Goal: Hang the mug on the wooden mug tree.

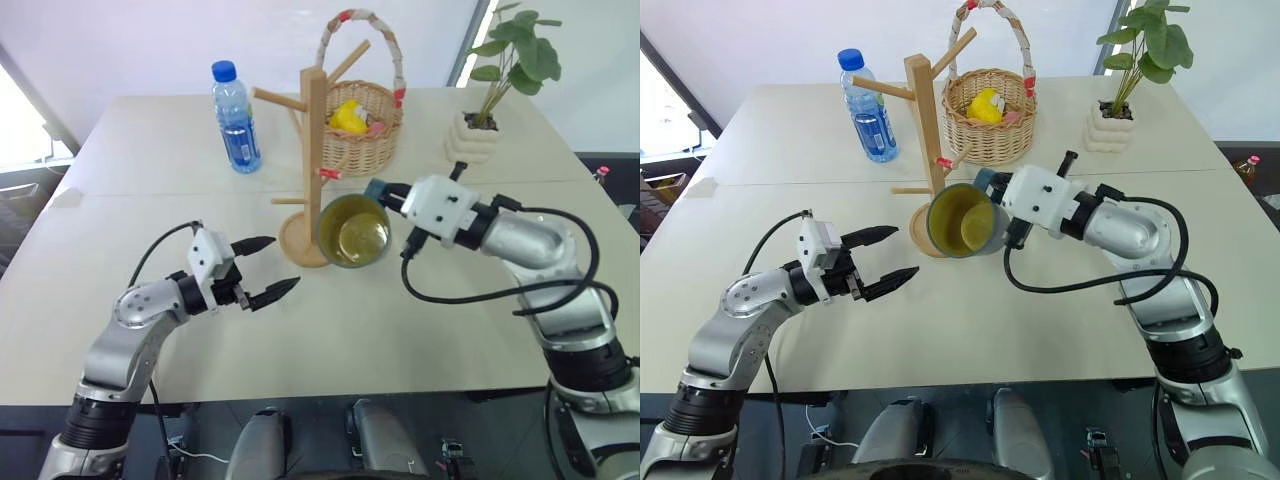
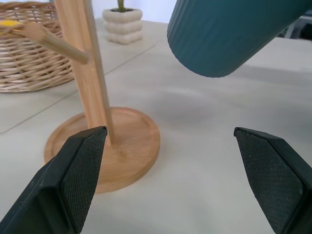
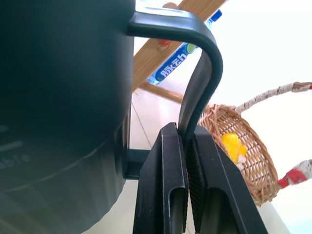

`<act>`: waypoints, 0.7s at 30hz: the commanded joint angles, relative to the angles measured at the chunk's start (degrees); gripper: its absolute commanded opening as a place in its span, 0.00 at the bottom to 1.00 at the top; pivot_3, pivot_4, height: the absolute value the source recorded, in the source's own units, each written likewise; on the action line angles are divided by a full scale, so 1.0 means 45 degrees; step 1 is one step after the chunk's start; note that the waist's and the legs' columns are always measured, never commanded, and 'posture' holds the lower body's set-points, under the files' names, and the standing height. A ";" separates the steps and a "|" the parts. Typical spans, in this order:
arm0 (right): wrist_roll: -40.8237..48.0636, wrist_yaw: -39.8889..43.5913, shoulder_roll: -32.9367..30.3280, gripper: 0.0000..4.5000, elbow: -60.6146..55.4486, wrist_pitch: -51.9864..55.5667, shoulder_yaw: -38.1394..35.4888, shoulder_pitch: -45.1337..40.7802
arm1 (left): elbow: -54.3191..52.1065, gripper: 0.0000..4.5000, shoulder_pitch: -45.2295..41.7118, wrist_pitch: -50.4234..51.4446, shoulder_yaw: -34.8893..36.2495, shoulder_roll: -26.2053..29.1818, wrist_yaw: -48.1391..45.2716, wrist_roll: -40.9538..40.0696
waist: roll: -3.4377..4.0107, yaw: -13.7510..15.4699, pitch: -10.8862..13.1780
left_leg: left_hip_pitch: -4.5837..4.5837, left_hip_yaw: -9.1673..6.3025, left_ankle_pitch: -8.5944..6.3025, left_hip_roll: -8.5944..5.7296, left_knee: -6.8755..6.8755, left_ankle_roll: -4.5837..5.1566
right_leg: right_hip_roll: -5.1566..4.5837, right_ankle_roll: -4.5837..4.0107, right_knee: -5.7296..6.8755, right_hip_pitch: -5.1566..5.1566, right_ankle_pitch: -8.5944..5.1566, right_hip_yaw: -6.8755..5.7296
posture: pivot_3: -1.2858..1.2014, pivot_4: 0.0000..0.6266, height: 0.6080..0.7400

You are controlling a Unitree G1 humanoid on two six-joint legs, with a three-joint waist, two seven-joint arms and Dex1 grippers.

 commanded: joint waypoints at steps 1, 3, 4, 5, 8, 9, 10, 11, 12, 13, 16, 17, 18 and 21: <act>-0.0120 0.0136 0.0047 0.01 -0.0571 0.0829 0.0214 -0.0825 | -0.0570 1.00 -0.0030 0.0047 0.0526 0.0159 0.0058 -0.0375 | 0.0000 0.0001 0.0000 | -0.0002 0.0000 0.0000 0.0000 0.0000 0.0000 | -0.0001 0.0000 -0.0001 -0.0002 0.0000 0.0000 | 0.52 0.24 1.00; -0.0261 0.0183 0.0131 0.01 -0.0640 0.1263 0.0517 -0.1219 | -0.0643 1.00 -0.0056 0.0143 0.0707 0.0151 0.0080 -0.0586 | 0.0000 0.0003 0.0000 | -0.0005 0.0000 0.0000 0.0000 0.0000 0.0000 | -0.0002 0.0000 -0.0004 -0.0002 0.0000 0.0000 | 0.52 0.24 1.00; -0.0344 0.0156 0.0239 0.01 -0.0634 0.1509 0.0697 -0.1475 | -0.0676 1.00 -0.0104 0.0217 0.0829 0.0133 0.0086 -0.0752 | 0.0000 0.0003 0.0000 | -0.0006 0.0000 0.0000 0.0000 -0.0001 0.0000 | -0.0003 0.0000 -0.0006 -0.0003 0.0000 0.0000 | 0.52 0.24 1.00; -0.0422 0.0123 0.0343 0.01 -0.0622 0.1729 0.0856 -0.1709 | -0.0719 1.00 -0.0148 0.0304 0.0941 0.0117 0.0086 -0.0924 | -0.0001 0.0002 0.0000 | -0.0009 0.0001 0.0000 0.0000 -0.0001 0.0000 | -0.0005 0.0000 -0.0006 -0.0005 0.0000 0.0000 | 0.52 0.24 1.00; -0.0616 0.0035 0.0612 0.01 -0.0568 0.2274 0.1175 -0.2239 | -0.0821 1.00 -0.0233 0.0519 0.1125 0.0144 0.0099 -0.1261 | -0.0001 -0.0002 0.0000 | -0.0011 -0.0001 0.0000 0.0000 -0.0001 0.0000 | -0.0005 -0.0001 -0.0005 -0.0012 0.0000 0.0000 | 0.52 0.24 1.00; -0.0659 0.0032 0.0683 0.01 -0.0572 0.2447 0.1260 -0.2376 | -0.0842 1.00 -0.0246 0.0570 0.1151 0.0162 0.0100 -0.1307 | -0.0001 -0.0001 0.0000 | -0.0011 -0.0001 0.0000 0.0000 -0.0001 -0.0001 | -0.0005 -0.0001 -0.0004 -0.0012 0.0000 0.0000 | 0.52 0.24 1.00; -0.0699 0.0039 0.0734 0.01 -0.0587 0.2609 0.1328 -0.2475 | -0.0861 1.00 -0.0250 0.0605 0.1168 0.0175 0.0102 -0.1338 | -0.0001 0.0008 0.0000 | -0.0011 0.0000 0.0000 0.0000 -0.0002 -0.0001 | -0.0006 -0.0001 -0.0005 -0.0012 0.0000 0.0000 | 0.52 0.24 1.00; -0.0740 0.0053 0.0770 0.01 -0.0596 0.2766 0.1401 -0.2556 | -0.0866 1.00 -0.0261 0.0631 0.1185 0.0187 0.0103 -0.1373 | -0.0001 0.0011 0.0000 | -0.0013 0.0000 0.0000 -0.0001 -0.0002 -0.0001 | -0.0008 -0.0001 -0.0005 -0.0012 0.0000 0.0000 | 0.52 0.24 1.00; -0.0778 0.0068 0.0790 0.01 -0.0611 0.2887 0.1455 -0.2606 | -0.0877 1.00 -0.0267 0.0652 0.1203 0.0191 0.0106 -0.1411 | -0.0001 0.0012 0.0000 | -0.0013 0.0000 0.0000 -0.0001 -0.0002 -0.0001 | -0.0009 -0.0001 -0.0006 -0.0012 0.0000 0.0000 | 0.52 0.24 1.00; -0.0824 0.0086 0.0798 0.01 -0.0612 0.2999 0.1526 -0.2662 | -0.0905 1.00 -0.0288 0.0693 0.1244 0.0185 0.0113 -0.1495 | -0.0001 0.0013 0.0000 | -0.0013 0.0000 0.0000 -0.0002 -0.0002 -0.0001 | -0.0010 -0.0001 -0.0007 -0.0012 0.0001 0.0000 | 0.52 0.24 1.00; -0.0897 0.0082 0.0839 0.01 -0.0606 0.3230 0.1654 -0.2764 | -0.0995 1.00 -0.0377 0.0830 0.1369 0.0137 0.0164 -0.1782 | -0.0001 0.0002 0.0000 | -0.0016 0.0000 -0.0001 -0.0002 -0.0002 -0.0001 | -0.0012 -0.0001 -0.0009 -0.0014 0.0001 0.0000 | 0.52 0.24 1.00; -0.0936 0.0071 0.0864 0.01 -0.0580 0.3283 0.1713 -0.2803 | -0.1044 1.00 -0.0431 0.0908 0.1438 0.0118 0.0194 -0.1953 | -0.0001 0.0001 0.0000 | -0.0017 0.0001 -0.0001 -0.0002 -0.0002 -0.0001 | -0.0012 -0.0001 -0.0008 -0.0016 0.0001 0.0000 | 0.52 0.24 1.00; -0.0971 0.0050 0.0907 0.01 -0.0545 0.3346 0.1763 -0.2849 | -0.1102 1.00 -0.0482 0.0993 0.1510 0.0104 0.0216 -0.2148 | -0.0001 0.0000 0.0000 | -0.0017 0.0001 -0.0001 -0.0002 -0.0003 -0.0001 | -0.0012 -0.0001 -0.0008 -0.0018 0.0001 0.0000 | 0.52 0.24 1.00; -0.1118 -0.0097 0.1129 0.01 -0.0301 0.3547 0.1903 -0.3028 | -0.1352 1.00 -0.0648 0.1328 0.1702 0.0137 0.0248 -0.2793 | -0.0001 -0.0020 0.0000 | -0.0015 0.0001 -0.0001 -0.0002 -0.0004 -0.0001 | -0.0011 -0.0001 -0.0006 -0.0020 0.0001 0.0000 | 0.52 0.24 1.00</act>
